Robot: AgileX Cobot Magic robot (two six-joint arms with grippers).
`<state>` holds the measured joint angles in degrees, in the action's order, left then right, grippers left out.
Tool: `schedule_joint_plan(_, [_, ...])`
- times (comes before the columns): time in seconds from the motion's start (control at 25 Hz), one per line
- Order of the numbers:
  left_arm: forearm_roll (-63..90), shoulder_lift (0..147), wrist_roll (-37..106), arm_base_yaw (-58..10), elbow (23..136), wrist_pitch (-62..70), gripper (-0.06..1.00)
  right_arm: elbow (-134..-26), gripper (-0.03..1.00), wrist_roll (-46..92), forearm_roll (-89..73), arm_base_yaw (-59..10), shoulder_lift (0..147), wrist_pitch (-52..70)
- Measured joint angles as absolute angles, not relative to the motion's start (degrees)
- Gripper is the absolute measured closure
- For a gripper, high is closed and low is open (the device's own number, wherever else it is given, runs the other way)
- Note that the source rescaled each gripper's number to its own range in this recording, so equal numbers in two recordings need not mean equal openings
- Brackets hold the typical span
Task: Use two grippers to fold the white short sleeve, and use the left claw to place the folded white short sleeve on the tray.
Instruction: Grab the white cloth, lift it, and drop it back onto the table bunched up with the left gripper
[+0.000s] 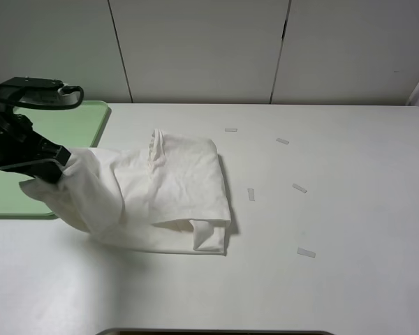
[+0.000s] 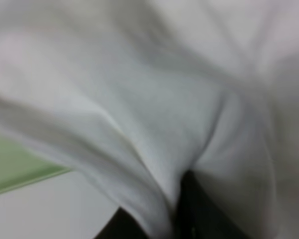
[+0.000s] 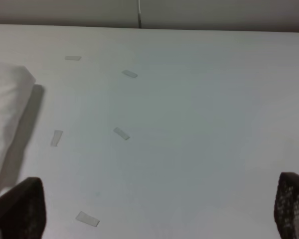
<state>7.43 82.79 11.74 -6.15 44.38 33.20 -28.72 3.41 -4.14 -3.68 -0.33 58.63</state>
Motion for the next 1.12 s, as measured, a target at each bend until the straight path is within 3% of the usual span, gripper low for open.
schedule_joint_plan(0.44, [17.14, 82.79, 19.98, -17.77, 48.01, 32.47, 0.86, -28.72, -0.03, 3.41, -4.14, -3.68, -0.33, 58.63])
schedule_joint_plan(1.12, [23.25, 97.84, 22.16, -26.78, 64.5, 37.45, 0.86, -28.72, -0.03, 3.41, -4.14, -3.68, -0.33, 58.63])
